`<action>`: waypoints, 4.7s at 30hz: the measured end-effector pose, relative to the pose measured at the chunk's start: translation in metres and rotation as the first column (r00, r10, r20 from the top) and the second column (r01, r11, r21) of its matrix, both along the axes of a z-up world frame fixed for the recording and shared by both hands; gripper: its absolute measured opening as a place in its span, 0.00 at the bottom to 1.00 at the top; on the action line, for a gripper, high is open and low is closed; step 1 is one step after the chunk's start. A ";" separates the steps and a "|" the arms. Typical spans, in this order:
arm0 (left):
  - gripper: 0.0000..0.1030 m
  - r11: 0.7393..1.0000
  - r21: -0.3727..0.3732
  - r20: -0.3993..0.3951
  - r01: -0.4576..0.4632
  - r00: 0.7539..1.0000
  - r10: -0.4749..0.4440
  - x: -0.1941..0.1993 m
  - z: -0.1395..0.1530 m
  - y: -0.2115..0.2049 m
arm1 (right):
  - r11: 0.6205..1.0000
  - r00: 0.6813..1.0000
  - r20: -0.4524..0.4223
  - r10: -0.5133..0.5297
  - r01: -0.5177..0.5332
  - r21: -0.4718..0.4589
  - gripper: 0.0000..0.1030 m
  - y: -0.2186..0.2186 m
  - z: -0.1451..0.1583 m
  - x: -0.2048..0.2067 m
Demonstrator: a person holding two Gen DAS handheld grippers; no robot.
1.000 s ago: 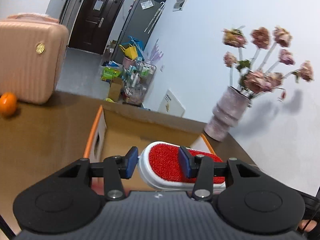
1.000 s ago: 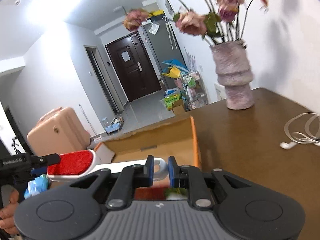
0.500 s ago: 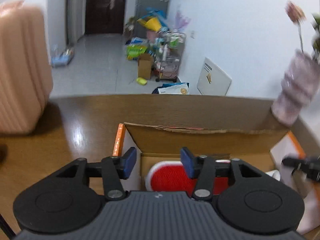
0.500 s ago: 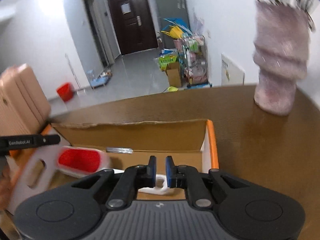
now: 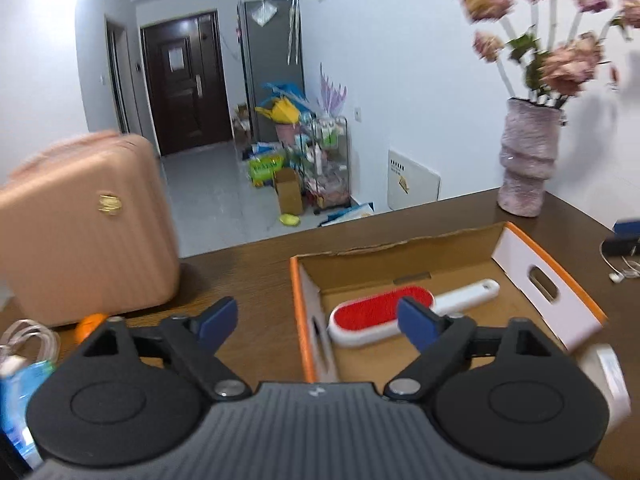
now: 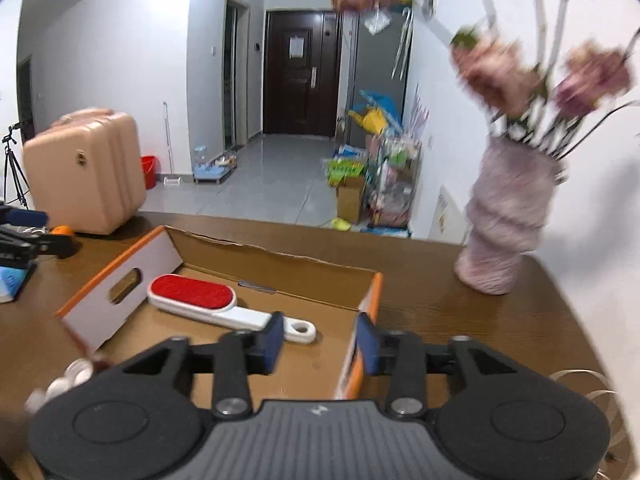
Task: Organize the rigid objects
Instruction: 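Carry the lint brush into the cardboard box with both tools and open them, then withdraw both tools from the box back over the table, then grasp the white tape roll with the left tool while the right tool grasps the green bottle, then lower the tape roll and green bottle into the box and open both tools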
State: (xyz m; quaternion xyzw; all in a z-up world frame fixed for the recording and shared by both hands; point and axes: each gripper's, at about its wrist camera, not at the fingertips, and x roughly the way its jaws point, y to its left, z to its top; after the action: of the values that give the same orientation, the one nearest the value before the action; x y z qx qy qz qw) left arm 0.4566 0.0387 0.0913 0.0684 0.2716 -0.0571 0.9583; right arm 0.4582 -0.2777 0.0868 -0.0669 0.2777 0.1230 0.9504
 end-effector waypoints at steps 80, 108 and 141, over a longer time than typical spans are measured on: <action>0.45 0.980 -0.190 -0.138 0.052 0.987 -0.079 -0.112 -0.128 0.010 | 0.939 0.944 -0.032 0.329 -0.323 0.122 0.30 0.153 -0.132 -0.113; 0.42 0.985 -0.170 -0.160 0.034 0.985 -0.061 -0.219 -0.129 -0.019 | 0.973 0.969 -0.113 0.220 -0.210 0.098 0.30 0.095 -0.129 -0.250; 0.42 0.991 -0.121 -0.155 -0.062 0.987 0.043 0.158 -0.061 -0.034 | 0.987 0.974 -0.189 -0.124 0.140 0.076 0.29 0.029 -0.057 0.111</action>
State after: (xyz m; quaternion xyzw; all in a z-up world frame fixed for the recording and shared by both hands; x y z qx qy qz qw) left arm 0.6148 0.0051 0.0307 -0.0039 0.3416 -0.0537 0.9383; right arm 0.5692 -0.2484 0.0296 0.0054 0.3621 0.0775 0.9289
